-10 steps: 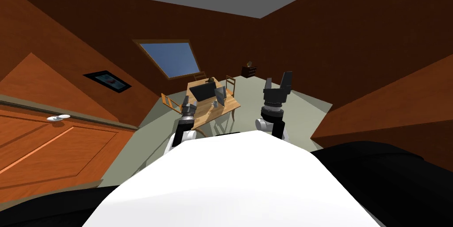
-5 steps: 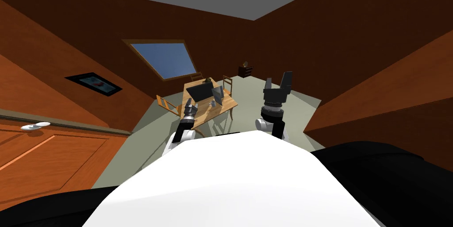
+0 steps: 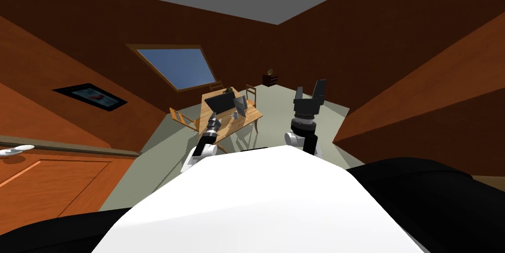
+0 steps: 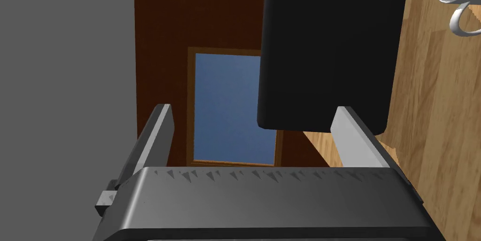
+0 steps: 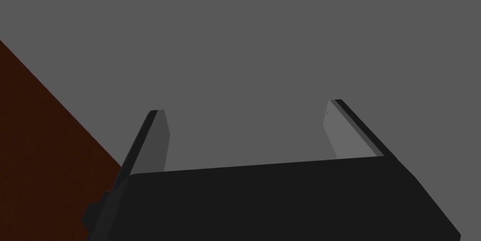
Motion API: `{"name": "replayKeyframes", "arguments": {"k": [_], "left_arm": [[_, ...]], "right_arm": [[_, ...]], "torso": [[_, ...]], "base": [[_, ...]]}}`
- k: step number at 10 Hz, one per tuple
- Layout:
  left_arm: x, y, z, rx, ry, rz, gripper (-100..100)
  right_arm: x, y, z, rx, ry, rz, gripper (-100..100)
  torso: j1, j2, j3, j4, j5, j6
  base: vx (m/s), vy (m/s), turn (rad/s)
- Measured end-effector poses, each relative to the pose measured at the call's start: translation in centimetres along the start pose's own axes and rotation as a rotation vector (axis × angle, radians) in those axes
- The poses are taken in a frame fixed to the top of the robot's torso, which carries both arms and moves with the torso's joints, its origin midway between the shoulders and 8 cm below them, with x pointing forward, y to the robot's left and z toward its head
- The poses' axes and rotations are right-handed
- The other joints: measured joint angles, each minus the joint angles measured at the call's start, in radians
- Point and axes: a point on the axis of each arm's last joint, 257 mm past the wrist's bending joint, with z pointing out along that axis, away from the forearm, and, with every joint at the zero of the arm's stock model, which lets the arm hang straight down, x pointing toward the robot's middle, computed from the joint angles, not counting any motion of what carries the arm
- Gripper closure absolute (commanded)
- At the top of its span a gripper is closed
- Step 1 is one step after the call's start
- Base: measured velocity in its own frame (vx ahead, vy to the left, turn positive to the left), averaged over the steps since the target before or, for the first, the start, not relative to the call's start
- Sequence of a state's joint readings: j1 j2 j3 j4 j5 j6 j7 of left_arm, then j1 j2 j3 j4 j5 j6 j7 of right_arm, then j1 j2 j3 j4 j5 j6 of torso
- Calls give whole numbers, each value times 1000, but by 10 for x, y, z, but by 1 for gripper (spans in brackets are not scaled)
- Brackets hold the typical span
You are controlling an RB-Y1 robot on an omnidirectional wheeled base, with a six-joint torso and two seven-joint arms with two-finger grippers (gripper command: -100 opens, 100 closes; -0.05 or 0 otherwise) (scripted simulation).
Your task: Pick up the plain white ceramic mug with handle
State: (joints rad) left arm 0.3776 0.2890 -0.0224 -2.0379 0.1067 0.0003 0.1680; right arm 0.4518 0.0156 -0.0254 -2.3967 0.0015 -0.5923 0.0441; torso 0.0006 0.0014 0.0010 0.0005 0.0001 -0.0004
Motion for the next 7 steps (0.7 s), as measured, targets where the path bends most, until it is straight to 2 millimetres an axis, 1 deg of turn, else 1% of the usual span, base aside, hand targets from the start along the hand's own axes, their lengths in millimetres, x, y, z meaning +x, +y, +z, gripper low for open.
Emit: {"name": "replayKeyframes", "arguments": {"k": [1,2,3,6,7], "left_arm": [[-5,10,2,-33,-3,-6,-100],[-5,18,2,-59,-6,-11,-100],[-11,30,2,-96,-10,-16,-100],[-19,55,5,-179,-21,-35,-100],[-24,70,4,-219,-28,-43,-100]], "right_arm": [[0,0,0,0,0,0,0],[0,0,0,0,0,0,0],[0,0,0,0,0,0,0],[0,0,0,0,0,0,0],[0,0,0,0,0,0,0]], "torso": [[0,0,0,0,0,0],[0,0,0,0,0,0],[0,0,0,0,0,0],[-1,-1,-1,0,0,0],[-1,-1,-1,0,0,0]], "base": [[-22,-12,-70],[-21,-17,-125],[-17,-15,-58],[-8,-20,-90],[-2,-20,-62]]}}
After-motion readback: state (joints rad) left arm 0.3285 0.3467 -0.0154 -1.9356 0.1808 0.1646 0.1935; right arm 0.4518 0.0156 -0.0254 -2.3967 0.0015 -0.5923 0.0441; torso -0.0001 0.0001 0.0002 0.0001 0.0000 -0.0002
